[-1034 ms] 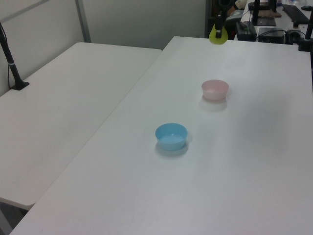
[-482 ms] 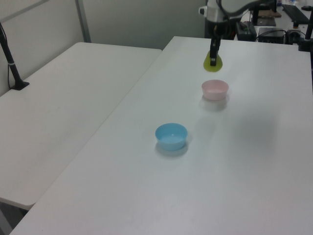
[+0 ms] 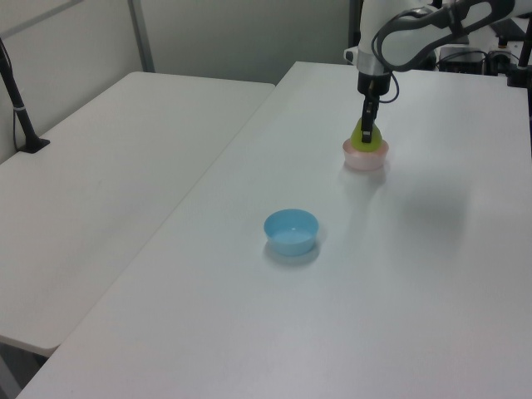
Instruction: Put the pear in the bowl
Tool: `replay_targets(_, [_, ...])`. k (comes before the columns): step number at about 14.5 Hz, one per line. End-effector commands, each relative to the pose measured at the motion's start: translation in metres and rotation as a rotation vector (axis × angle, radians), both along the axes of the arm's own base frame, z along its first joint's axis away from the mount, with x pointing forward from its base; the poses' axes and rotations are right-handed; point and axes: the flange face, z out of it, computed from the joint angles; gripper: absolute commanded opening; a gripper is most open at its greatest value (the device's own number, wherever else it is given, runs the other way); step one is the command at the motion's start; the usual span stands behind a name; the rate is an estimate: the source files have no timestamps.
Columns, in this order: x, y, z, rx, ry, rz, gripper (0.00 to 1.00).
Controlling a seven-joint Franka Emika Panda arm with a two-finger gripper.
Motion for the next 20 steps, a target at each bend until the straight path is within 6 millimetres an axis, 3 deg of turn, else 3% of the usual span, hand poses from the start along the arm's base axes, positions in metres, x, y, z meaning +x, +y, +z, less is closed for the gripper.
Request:
replay_targets(1, [0.001,-0.002,-0.016,0.0,-0.024,-0.015,0.0])
replay_targets(2, [0.001,-0.003,-0.022,0.0,-0.017,-0.017,0.01])
replay_targets(3, [0.002,-0.003,-0.023,-0.001,-0.015,-0.016,0.17])
replay_targets(4, [0.002,-0.004,-0.023,-0.002,-0.013,-0.013,0.41])
replay_targets(5, [0.001,-0.004,-0.024,-0.002,-0.01,-0.012,0.52])
replay_targets(6, [0.001,-0.004,-0.025,-0.002,-0.009,-0.018,0.83])
replay_targets(7, [0.001,-0.006,-0.024,-0.002,-0.007,-0.021,0.96])
replay_targets(10, [0.002,-0.005,-0.011,-0.003,-0.024,-0.021,1.0])
replay_targets(13, [0.001,0.0,0.031,-0.001,-0.012,-0.01,1.0])
replay_targets(15, [0.002,0.002,0.077,0.006,0.015,-0.01,1.0])
replay_targets(16, [-0.003,0.004,0.111,0.011,0.024,-0.009,1.0])
replay_targets(20, [-0.041,0.009,0.2,0.04,0.024,-0.031,1.0])
